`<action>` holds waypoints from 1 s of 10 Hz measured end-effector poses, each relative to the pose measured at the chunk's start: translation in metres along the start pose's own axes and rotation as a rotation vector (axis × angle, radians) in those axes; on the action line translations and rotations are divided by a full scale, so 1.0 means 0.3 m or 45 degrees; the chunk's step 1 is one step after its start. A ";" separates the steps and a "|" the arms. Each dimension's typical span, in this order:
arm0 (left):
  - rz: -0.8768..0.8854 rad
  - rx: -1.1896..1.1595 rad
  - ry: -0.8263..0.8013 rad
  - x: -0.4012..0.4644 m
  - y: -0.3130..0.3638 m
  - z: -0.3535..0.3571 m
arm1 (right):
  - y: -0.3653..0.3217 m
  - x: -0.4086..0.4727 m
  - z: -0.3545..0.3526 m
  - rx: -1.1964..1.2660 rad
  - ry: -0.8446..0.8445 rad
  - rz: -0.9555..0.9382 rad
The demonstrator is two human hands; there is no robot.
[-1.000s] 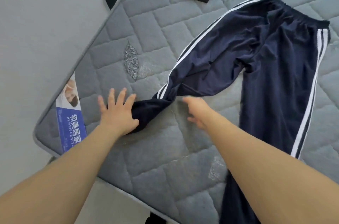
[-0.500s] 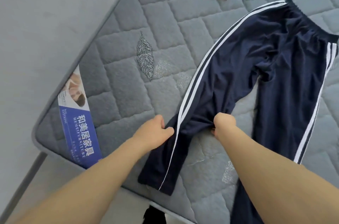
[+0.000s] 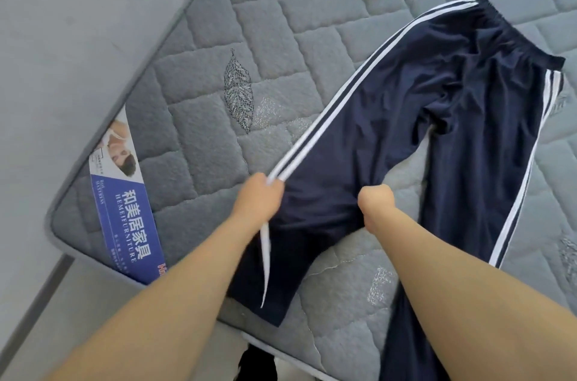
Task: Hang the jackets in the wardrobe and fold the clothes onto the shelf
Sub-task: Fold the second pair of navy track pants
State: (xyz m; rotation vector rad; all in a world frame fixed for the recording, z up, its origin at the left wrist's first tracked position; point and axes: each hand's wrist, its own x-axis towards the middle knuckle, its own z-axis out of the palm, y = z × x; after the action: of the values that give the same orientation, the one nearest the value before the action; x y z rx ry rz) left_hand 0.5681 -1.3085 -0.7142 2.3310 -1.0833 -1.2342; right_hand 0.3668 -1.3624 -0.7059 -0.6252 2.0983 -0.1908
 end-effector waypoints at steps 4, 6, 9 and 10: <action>-0.004 0.193 -0.532 -0.132 -0.210 -0.205 | -0.197 -0.165 0.202 -0.699 -0.145 -0.620; 0.269 0.291 -0.908 -0.272 -0.023 -0.200 | -0.284 -0.227 0.296 -0.841 -0.492 -0.413; 0.484 0.854 -1.153 -0.521 0.286 0.070 | -0.197 -0.023 -0.169 -0.326 -0.159 -0.346; 0.538 1.028 -1.237 -0.649 0.352 0.252 | -0.067 0.044 -0.385 -0.982 0.003 -0.526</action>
State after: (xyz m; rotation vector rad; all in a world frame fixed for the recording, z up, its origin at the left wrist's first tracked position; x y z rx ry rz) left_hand 0.3882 -1.2305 -0.5863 1.6290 -2.6145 -2.0463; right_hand 0.2741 -1.3978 -0.6417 -1.5102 1.9881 0.4144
